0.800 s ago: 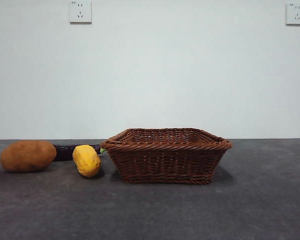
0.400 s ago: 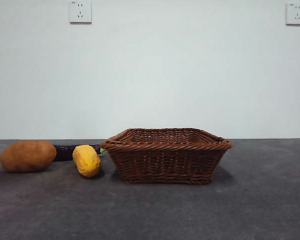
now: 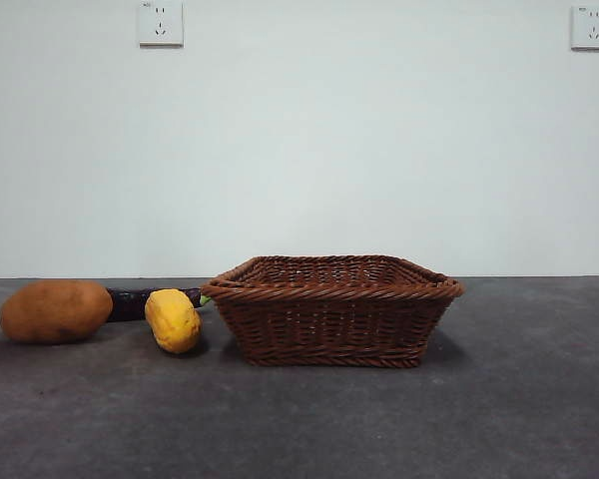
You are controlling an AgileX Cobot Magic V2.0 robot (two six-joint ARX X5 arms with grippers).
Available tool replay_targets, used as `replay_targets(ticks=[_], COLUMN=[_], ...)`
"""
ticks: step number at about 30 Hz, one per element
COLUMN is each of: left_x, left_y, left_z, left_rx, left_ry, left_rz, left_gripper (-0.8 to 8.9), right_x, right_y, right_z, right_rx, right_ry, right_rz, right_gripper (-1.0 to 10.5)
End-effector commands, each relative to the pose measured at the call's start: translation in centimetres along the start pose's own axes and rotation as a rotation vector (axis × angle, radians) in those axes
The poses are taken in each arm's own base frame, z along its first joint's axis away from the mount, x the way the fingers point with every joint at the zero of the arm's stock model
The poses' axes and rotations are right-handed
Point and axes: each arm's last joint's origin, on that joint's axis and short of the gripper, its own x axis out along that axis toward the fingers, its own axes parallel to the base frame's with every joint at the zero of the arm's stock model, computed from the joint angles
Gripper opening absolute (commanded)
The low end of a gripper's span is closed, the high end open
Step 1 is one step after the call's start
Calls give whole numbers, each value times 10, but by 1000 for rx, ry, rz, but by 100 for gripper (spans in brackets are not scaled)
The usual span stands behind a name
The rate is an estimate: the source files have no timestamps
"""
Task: Help me put the vegetables on the table into the basket
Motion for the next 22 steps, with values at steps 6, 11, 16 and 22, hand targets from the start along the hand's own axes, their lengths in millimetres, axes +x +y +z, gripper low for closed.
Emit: replay_targets(ticks=[6, 11, 16, 22], left_x=[11, 17, 21, 24], left_y=[4, 7, 10, 12], left_z=[7, 9, 10, 10], left_rx=[5, -6, -13, -19], left_ry=[11, 30, 40, 50], left_rz=[-34, -36, -35, -31], left_gripper=[629, 629, 629, 629], right_x=[104, 171, 239, 286], right_y=[-22, -36, -46, -59], right_z=[17, 23, 25, 4], right_rx=[3, 11, -14, -34], right_ry=[190, 318, 422, 514], right_rz=[-19, -58, -127, -201], right_gripper=[563, 563, 562, 528])
